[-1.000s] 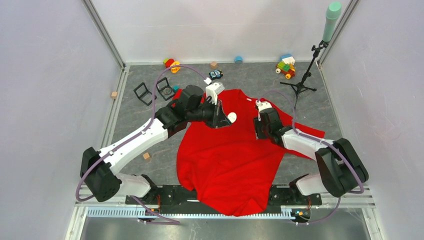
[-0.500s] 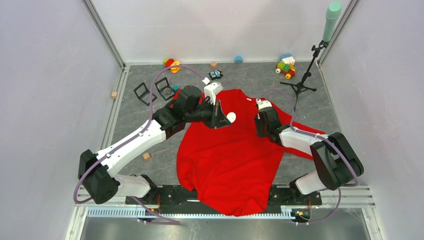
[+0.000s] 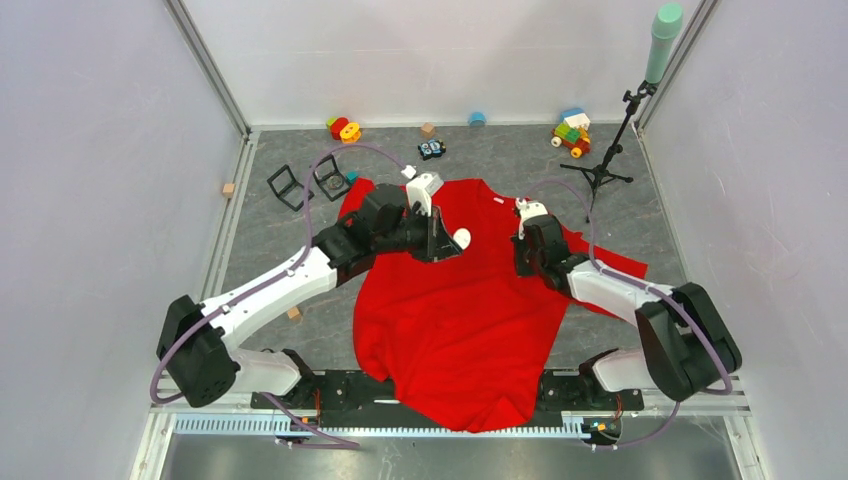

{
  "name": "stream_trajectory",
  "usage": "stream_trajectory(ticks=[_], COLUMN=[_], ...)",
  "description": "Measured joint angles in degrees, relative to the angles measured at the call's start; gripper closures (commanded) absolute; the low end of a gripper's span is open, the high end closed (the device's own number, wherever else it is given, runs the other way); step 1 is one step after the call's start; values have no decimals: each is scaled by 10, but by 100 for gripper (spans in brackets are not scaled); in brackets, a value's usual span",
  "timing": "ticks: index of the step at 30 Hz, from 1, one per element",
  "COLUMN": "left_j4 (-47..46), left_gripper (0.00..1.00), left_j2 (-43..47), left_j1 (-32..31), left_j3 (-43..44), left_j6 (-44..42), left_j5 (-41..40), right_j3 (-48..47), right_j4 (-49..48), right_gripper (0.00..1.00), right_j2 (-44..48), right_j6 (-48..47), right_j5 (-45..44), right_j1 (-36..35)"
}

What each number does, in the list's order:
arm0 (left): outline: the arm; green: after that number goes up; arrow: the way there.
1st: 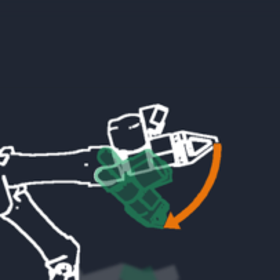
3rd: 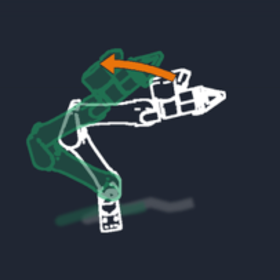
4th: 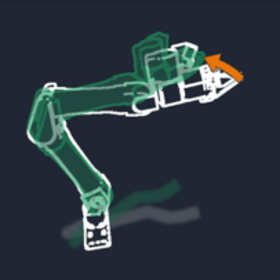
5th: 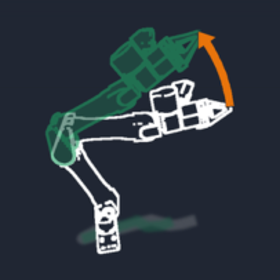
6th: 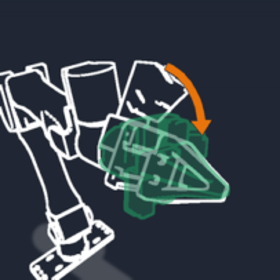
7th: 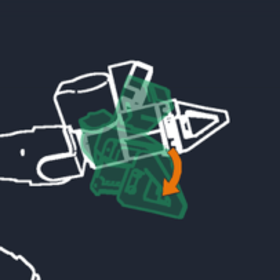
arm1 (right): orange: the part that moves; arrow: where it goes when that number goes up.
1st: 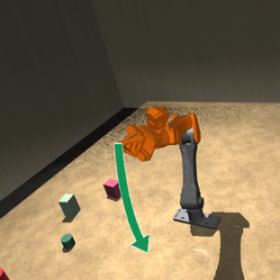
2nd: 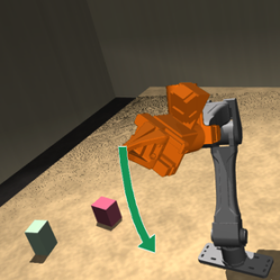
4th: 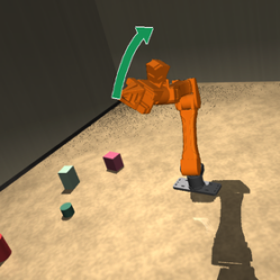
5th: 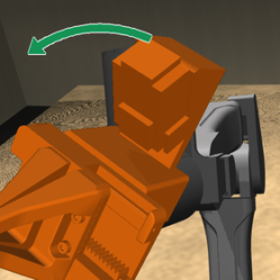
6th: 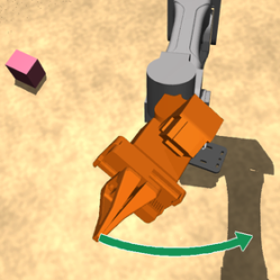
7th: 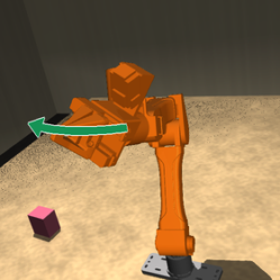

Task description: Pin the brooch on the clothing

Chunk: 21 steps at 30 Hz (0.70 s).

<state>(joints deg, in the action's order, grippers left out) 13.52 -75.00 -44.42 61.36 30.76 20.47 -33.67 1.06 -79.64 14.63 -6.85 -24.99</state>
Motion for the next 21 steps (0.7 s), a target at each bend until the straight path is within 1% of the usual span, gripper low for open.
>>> stream_trajectory(ticks=[2, 4, 6, 8, 10, 15, 21], left_j4=[-32, -55, -74, -102, -120, -144, -170], left_gripper=[98, 98, 98, 98, 98, 98, 98], left_j2=[-1, -10, -35, -76, -110, -178, -224], left_j1=[-12, -24, -37, -50, -60, -75, -78], left_j3=[-29, -52, -61, -61, -60, -51, -24], left_j6=[16, 31, 44, 53, 58, 64, 68], left_j5=[-29, -49, -63, -81, -92, -114, -127], right_j3=[1, 1, 1, 1, 4, 14, 19], right_j4=[3, 3, 4, 9, 10, 12, 11], right_gripper=[99, 87, 81, 70, 64, 62, 64], right_j2=[17, 34, 50, 64, 78, 94, 82], right_j6=[-2, -5, -9, -14, -17, -25, -31], right_j5=[4, 6, 8, 8, 8, 4, 7], right_j1=[0, 0, 0, 0, 0, 0, 0])
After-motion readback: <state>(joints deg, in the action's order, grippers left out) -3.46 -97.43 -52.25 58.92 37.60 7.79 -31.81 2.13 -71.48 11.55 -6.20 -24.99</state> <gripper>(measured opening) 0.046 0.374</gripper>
